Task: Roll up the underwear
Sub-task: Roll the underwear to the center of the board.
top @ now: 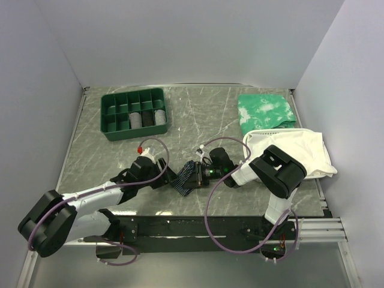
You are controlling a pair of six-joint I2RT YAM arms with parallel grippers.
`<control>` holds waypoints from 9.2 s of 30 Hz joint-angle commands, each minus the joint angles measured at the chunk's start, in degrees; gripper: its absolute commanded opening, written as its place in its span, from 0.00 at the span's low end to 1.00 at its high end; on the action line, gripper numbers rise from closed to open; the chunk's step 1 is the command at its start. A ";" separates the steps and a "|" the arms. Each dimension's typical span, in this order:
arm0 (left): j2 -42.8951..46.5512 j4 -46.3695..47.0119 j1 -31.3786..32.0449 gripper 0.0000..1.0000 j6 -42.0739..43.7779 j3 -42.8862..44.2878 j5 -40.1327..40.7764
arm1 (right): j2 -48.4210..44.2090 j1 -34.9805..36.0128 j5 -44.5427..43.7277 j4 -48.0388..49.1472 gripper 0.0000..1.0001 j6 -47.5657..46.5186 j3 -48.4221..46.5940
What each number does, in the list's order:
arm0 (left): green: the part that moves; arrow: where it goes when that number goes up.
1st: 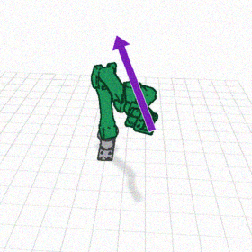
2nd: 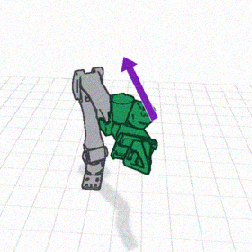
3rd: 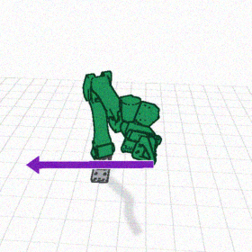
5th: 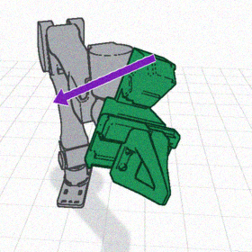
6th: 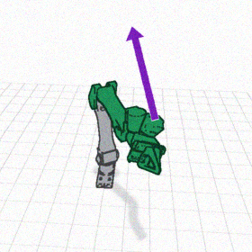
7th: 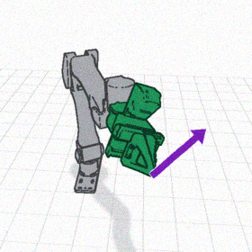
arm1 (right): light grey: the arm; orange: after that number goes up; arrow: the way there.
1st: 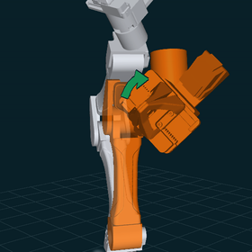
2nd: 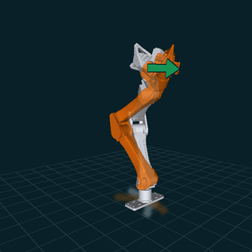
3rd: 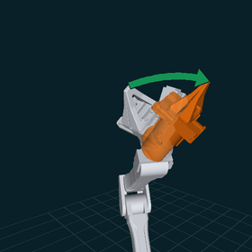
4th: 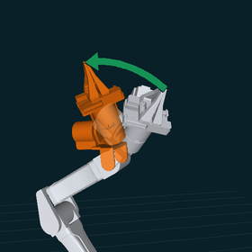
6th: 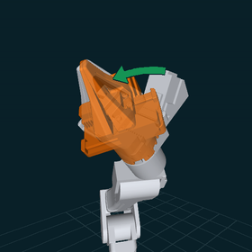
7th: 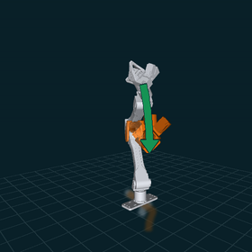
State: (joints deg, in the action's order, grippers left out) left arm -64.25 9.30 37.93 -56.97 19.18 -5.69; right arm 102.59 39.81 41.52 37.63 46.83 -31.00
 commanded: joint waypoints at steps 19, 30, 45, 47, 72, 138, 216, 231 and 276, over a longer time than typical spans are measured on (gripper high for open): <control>-5.79 4.32 2.50 0.67 -7.01 -0.20 7.54 | 2.71 -0.61 -2.23 -0.89 0.15 -1.04 0.59; -9.40 8.37 2.94 0.48 -7.98 -2.48 7.19 | 2.62 -0.61 -1.44 -0.54 0.17 -1.39 0.24; -7.47 -1.99 3.64 0.29 -2.27 5.24 8.07 | -27.85 4.22 -31.09 -40.33 0.69 -22.73 -8.72; -7.12 -4.02 3.55 0.29 -1.57 6.74 7.89 | -30.06 6.24 -36.04 -44.65 0.70 -24.50 -9.77; -22.06 -17.30 3.64 0.32 -1.65 19.67 0.51 | -13.03 30.76 -60.68 -45.45 0.70 -27.75 -19.62; 6.68 -15.37 -13.15 0.72 3.70 7.01 -0.28 | -4.70 6.34 -4.97 -3.28 0.16 -9.05 -1.26; -14.06 -5.78 11.46 0.42 -16.60 3.85 18.96 | -7.20 -0.79 -2.74 -9.58 0.63 -1.56 -2.13; -18.54 -11.84 12.61 0.42 -10.88 13.59 15.81 | -31.03 13.97 -48.54 -44.83 0.71 -21.69 -6.62; -21.09 -13.78 8.74 0.43 -8.95 16.33 7.63 | -13.81 29.36 -62.35 -43.69 0.57 -24.51 -12.77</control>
State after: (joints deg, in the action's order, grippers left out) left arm -84.33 -2.33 46.98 -67.11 36.62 2.70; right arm 88.36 68.47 -19.75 -6.68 21.15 -43.20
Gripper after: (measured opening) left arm 0.428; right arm 0.592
